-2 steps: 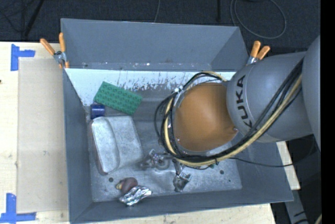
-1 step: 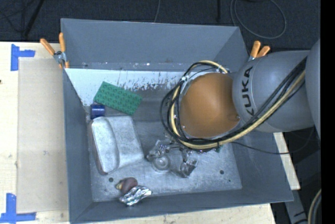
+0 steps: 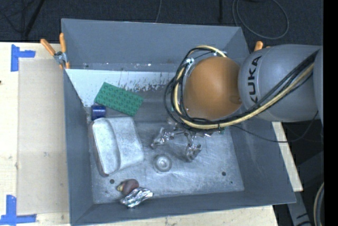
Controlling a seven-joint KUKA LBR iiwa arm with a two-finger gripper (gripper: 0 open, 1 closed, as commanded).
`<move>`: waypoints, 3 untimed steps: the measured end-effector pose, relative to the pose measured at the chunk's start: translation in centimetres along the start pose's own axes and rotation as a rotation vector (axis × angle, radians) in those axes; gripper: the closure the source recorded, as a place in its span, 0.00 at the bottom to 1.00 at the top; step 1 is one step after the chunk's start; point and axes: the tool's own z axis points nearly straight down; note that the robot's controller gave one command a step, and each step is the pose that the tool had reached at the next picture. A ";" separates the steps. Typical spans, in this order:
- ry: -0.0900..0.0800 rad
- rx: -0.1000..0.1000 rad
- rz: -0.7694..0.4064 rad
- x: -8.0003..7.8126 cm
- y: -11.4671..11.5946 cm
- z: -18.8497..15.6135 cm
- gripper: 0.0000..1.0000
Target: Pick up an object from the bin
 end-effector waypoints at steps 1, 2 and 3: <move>0.003 -0.006 0.162 2.3 5.7 -1.5 0.00; 0.000 0.000 0.195 1.0 2.8 -2.6 0.00; 0.003 -0.005 0.000 1.1 10.3 -5.3 0.00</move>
Offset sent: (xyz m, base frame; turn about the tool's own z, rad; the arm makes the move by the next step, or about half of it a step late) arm -0.0598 0.0035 0.0156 0.1613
